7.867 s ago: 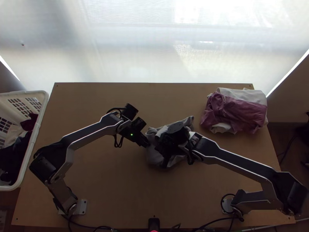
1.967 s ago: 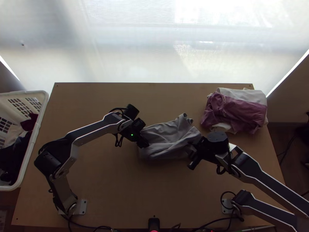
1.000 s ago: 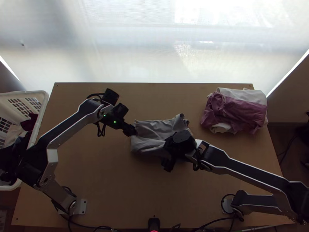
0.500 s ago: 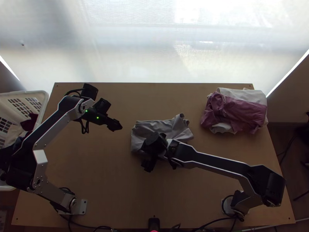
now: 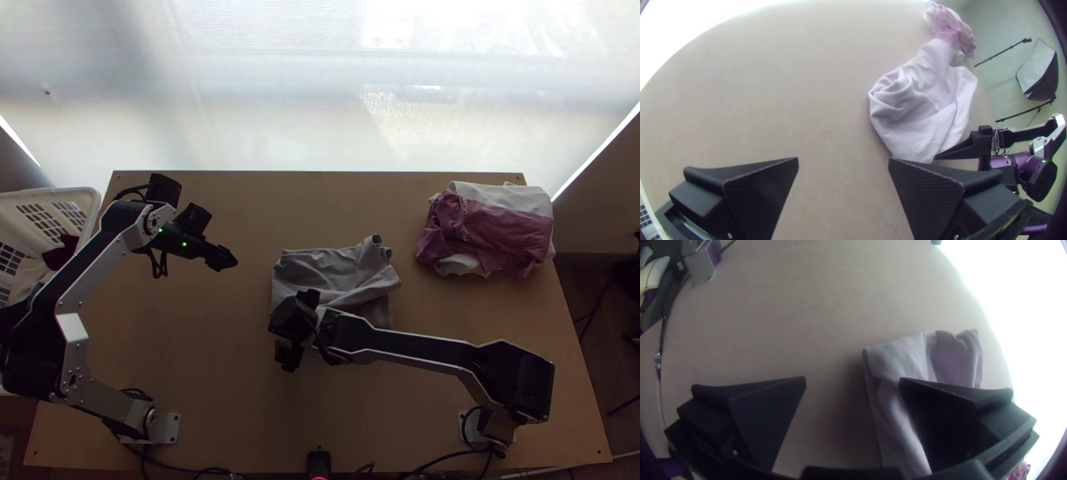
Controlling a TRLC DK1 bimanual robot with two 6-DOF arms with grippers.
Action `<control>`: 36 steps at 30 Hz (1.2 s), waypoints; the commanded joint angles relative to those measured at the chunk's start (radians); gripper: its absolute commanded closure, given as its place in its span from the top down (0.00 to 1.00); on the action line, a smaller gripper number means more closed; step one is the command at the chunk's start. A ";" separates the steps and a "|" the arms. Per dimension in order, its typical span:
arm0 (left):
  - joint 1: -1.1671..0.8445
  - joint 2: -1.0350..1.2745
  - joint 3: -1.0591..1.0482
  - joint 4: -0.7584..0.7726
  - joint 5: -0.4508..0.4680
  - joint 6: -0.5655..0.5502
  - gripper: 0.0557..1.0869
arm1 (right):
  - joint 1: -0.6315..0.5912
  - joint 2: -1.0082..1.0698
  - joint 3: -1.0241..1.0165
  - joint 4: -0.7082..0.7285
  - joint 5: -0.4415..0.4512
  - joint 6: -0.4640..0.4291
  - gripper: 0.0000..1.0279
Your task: Fold the t-shirt
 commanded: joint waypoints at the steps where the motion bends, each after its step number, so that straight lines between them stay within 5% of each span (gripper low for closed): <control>1: 0.039 -0.023 -0.031 0.007 0.000 0.026 0.96 | 0.031 0.062 -0.003 0.065 0.078 -0.066 0.95; 17: 0.125 -0.075 -0.125 0.073 0.006 0.060 0.96 | 0.054 0.122 -0.099 0.311 0.257 -0.321 0.95; 36: 0.146 -0.087 -0.143 0.093 0.021 0.077 0.96 | 0.033 0.067 -0.219 0.361 0.369 -0.372 0.95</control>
